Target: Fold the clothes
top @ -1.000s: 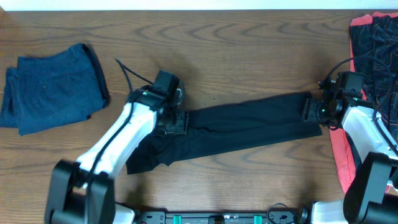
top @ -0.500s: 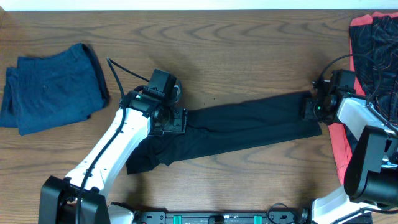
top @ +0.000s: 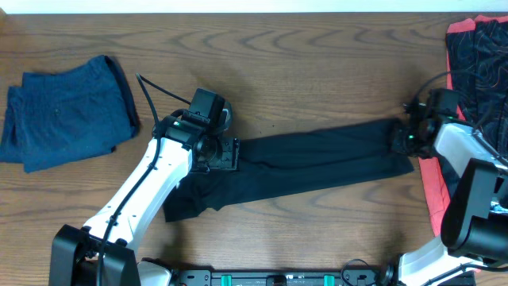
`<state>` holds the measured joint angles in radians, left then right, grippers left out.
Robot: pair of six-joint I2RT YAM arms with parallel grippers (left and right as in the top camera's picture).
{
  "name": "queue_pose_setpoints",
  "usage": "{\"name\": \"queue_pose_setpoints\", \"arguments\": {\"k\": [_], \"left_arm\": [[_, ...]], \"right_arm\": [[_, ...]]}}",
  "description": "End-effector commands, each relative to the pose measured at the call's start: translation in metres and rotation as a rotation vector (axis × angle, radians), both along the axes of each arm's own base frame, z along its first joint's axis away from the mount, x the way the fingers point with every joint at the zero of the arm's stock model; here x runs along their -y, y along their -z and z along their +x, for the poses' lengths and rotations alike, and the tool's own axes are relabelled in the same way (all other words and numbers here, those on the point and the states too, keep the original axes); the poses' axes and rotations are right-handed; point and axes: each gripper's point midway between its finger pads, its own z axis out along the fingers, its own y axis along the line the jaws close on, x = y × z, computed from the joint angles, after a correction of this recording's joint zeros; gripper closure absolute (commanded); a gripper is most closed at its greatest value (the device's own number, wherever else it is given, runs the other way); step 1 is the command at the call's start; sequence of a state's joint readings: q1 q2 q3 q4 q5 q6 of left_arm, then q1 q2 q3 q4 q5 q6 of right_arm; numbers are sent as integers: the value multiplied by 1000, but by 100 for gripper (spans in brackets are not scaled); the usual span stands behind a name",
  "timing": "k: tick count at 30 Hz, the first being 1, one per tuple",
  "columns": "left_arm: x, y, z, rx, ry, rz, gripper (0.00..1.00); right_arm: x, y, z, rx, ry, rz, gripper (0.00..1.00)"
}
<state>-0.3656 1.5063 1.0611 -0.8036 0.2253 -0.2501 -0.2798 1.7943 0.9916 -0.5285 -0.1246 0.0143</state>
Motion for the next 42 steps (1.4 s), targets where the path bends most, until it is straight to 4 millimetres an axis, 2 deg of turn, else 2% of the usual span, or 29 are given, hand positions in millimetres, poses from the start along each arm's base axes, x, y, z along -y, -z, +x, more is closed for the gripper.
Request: {"name": "queue_pose_setpoints", "arguments": {"k": [1, 5, 7, 10, 12, 15, 20, 27, 36, 42], "left_arm": [[-1, -5, 6, 25, 4, 10, 32], [-1, -5, 6, 25, 4, 10, 32], [-1, -5, 6, 27, 4, 10, 32], [-1, -5, 7, 28, 4, 9, 32], [-1, -5, 7, 28, 4, 9, 32], [-1, -5, 7, 28, 4, 9, 32], [-1, -5, 7, 28, 4, 9, 32], [-1, -4, 5, 20, 4, 12, 32], [-1, -4, 5, 19, 4, 12, 30], [-1, -4, 5, 19, 4, 12, 27]], "right_arm": [[47, -10, -2, -21, 170, -83, 99], [72, -55, 14, 60, 216, -117, 99], [76, -78, 20, 92, 212, -129, 99], [67, -101, 23, 106, 162, -140, 99], [54, -108, 22, 94, 121, -138, 99], [25, -107, 18, 57, 52, -124, 99], [-34, -102, 11, -9, -107, -105, 99], [-100, -99, 6, -32, -276, -99, 99], [-153, -86, -7, -59, -431, -100, 99], [-173, -85, -12, -52, -491, -102, 94]]}}
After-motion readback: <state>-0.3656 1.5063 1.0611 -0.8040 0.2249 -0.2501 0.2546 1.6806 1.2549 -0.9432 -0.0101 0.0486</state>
